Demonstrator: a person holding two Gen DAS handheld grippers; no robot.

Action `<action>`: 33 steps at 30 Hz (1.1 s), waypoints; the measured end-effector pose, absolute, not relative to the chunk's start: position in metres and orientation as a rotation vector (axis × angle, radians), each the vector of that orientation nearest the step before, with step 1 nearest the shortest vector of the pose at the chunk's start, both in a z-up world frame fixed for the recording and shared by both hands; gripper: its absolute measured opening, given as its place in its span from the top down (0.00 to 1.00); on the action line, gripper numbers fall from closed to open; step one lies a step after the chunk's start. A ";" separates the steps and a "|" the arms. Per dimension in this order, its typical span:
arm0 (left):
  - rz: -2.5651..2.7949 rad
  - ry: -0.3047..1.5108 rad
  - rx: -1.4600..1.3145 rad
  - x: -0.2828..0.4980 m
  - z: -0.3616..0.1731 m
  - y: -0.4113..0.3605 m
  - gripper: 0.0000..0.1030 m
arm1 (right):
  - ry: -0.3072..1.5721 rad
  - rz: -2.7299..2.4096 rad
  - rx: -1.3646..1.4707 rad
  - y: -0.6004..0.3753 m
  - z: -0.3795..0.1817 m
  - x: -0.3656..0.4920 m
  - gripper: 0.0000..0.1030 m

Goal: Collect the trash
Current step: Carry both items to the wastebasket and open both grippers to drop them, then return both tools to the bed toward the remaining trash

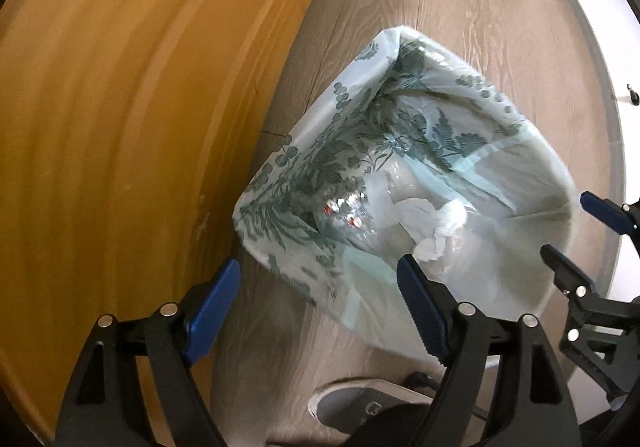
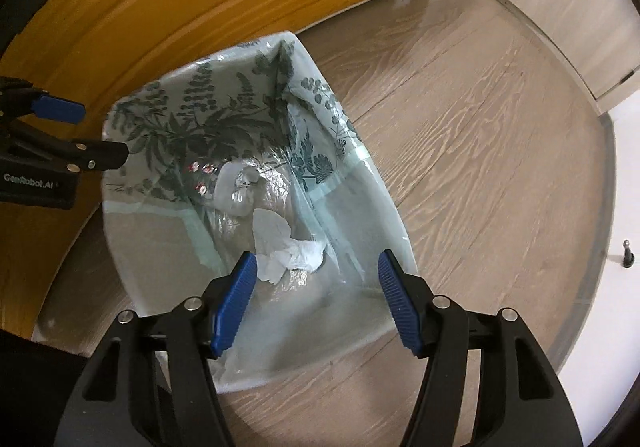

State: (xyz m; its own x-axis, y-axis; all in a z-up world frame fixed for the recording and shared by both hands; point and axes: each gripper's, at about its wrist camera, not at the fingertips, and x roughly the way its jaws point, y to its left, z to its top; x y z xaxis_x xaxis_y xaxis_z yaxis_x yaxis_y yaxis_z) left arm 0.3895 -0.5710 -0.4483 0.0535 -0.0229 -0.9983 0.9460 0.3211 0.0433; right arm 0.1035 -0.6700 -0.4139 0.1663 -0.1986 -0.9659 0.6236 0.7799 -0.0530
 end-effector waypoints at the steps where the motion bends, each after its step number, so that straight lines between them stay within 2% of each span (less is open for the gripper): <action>1: -0.952 1.287 0.949 0.388 -0.437 -0.568 0.24 | 1.272 -0.608 0.396 -0.668 -0.408 0.101 0.41; 6: -0.958 1.268 0.854 0.383 -0.396 -0.552 0.21 | 1.232 -0.629 0.379 -0.661 -0.379 0.092 0.41; 12: -0.957 1.122 0.710 0.386 -0.325 -0.529 0.20 | 1.154 -0.664 0.325 -0.657 -0.327 0.087 0.41; 16: -0.958 1.010 0.569 0.392 -0.245 -0.495 0.19 | 1.075 -0.661 0.230 -0.649 -0.274 0.095 0.41; 18: -0.964 0.934 0.518 0.394 -0.207 -0.474 0.13 | 1.024 -0.651 0.207 -0.643 -0.247 0.098 0.41; 22: -0.890 0.714 0.444 0.399 -0.131 -0.413 0.12 | 0.903 -0.598 0.148 -0.621 -0.185 0.115 0.38; 26: -0.786 0.619 0.308 0.413 -0.084 -0.337 0.09 | 0.787 -0.515 0.041 -0.579 -0.131 0.142 0.38; 30: -0.659 0.581 0.155 0.432 -0.065 -0.250 0.07 | 0.708 -0.411 -0.042 -0.530 -0.099 0.173 0.38; 33: -0.528 0.576 0.026 0.450 -0.077 -0.179 0.07 | 0.667 -0.311 -0.117 -0.487 -0.088 0.202 0.33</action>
State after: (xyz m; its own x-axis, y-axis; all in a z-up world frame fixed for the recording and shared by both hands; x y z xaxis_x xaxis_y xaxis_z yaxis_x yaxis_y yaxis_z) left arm 0.4502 -0.1785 -0.0768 0.7101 -0.4687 -0.5254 0.4828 0.8673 -0.1212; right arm 0.2025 -0.4870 -0.0875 0.7412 -0.3203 -0.5899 0.2457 0.9473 -0.2055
